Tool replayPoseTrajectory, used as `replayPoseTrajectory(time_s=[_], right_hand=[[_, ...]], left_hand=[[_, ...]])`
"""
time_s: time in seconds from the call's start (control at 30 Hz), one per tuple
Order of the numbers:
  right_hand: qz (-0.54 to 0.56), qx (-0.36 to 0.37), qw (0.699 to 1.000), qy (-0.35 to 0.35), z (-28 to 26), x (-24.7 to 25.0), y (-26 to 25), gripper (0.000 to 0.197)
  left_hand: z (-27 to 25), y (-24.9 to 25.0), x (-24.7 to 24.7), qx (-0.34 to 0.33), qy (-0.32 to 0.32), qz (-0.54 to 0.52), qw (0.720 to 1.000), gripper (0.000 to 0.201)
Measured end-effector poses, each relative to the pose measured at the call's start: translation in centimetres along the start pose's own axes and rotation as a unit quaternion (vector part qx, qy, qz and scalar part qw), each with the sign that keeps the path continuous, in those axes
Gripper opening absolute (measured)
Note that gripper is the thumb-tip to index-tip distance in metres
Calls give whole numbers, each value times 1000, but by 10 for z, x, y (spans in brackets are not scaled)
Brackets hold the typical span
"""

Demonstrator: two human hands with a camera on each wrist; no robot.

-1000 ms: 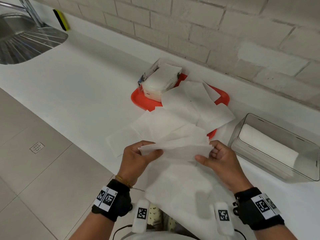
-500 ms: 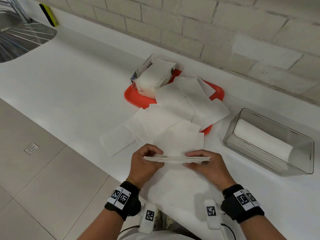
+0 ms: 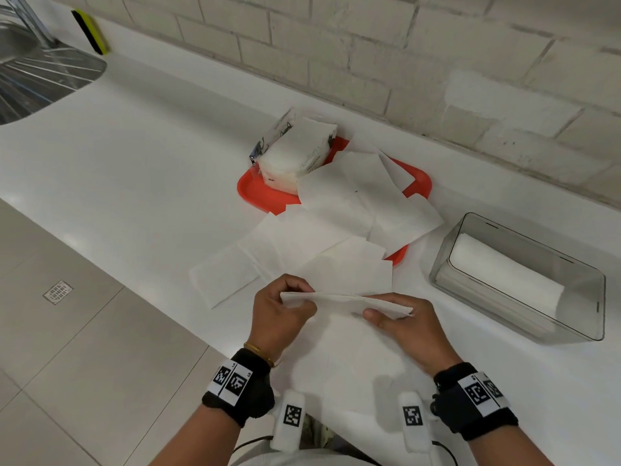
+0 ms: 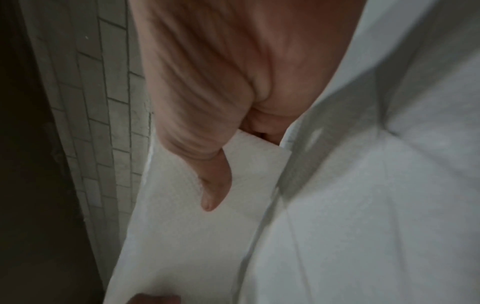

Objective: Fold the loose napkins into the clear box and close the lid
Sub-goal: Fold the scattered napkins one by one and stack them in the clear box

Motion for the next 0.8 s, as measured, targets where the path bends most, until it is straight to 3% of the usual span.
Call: replayPoseTrajectory(time_s=[0.53,0.67,0.8], right_hand=[[-57,-10,998,-23,4,3,-11,22],[-46,-11,999,-2,-1,14,-25,21],[-47,-36,998,33,-10,43,-45,15]], left_hand=[[15,1,3,6,-109,38,993,33],[14,11,6,-20,-109,-13,994,27],[17,20,14,-5,-113,-70,991,23]])
Point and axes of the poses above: each hand's wrist, its own z-axis towards the middle knuckle, its own x-axis out of the back of the hand, y = z × x, the point moved 5 cm from there along z, towards the middle knuckle, and after that the axes turned 5 degrees about -y, right-handed, at the moved point
